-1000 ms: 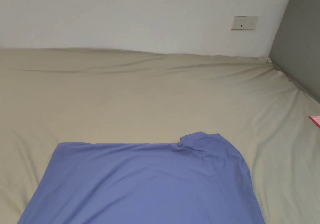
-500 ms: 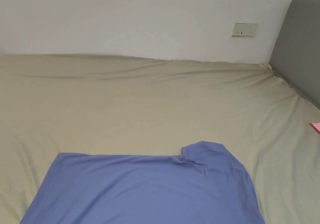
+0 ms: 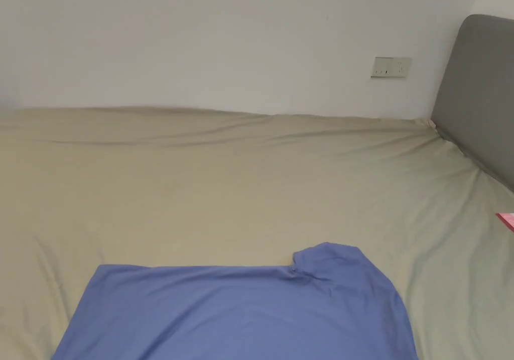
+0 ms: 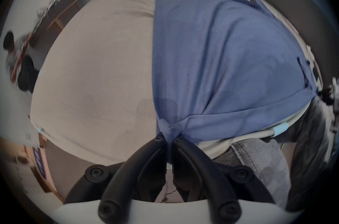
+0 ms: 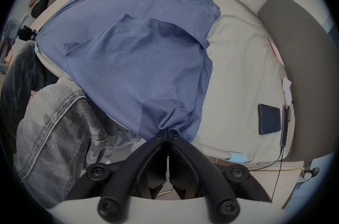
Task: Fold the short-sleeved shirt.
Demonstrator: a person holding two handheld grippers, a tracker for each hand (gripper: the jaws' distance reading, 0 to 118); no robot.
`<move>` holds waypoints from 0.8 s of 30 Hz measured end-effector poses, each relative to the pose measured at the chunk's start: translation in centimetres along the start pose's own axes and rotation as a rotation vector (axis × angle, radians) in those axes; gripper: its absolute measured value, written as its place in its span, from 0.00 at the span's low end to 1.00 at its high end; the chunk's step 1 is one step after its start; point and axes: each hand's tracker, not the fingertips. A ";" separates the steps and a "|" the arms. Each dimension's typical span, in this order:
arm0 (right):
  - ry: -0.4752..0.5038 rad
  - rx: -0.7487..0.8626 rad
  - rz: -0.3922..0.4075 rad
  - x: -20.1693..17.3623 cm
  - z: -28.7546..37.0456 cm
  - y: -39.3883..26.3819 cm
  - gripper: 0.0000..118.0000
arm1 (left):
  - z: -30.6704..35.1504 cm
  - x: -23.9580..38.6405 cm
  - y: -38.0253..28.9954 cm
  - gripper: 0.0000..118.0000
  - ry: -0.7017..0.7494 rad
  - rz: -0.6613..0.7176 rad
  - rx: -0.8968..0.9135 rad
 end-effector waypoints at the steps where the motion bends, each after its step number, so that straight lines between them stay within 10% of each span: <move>1: 0.001 -0.006 -0.003 -0.3 0.1 0.1 0.02 | 0.1 0.6 0.1 0.02 0.008 -0.015 -0.001; 6: -0.014 0.031 -0.030 0.4 -0.5 -1.3 0.05 | -0.2 1.5 0.6 0.13 0.031 0.030 0.006; 8: -0.020 0.059 -0.085 0.8 -0.8 -1.8 0.15 | 0.0 1.5 0.5 0.48 0.029 0.041 0.013; 10: -0.034 0.079 -0.148 0.8 -0.4 -1.9 0.62 | 0.8 1.2 0.3 0.91 0.086 0.060 0.031; 12: -0.050 0.094 -0.150 0.8 0.3 -2.2 0.83 | 2.9 -0.2 -0.4 0.93 0.018 0.132 0.094; 17: -0.083 0.311 -0.281 0.5 4.7 -2.3 0.83 | 8.0 -2.5 -1.6 0.97 -0.021 0.390 0.297; 24: -0.002 0.467 -0.414 -1.9 8.1 0.3 0.83 | 5.8 -1.9 -1.4 0.98 0.003 0.295 0.191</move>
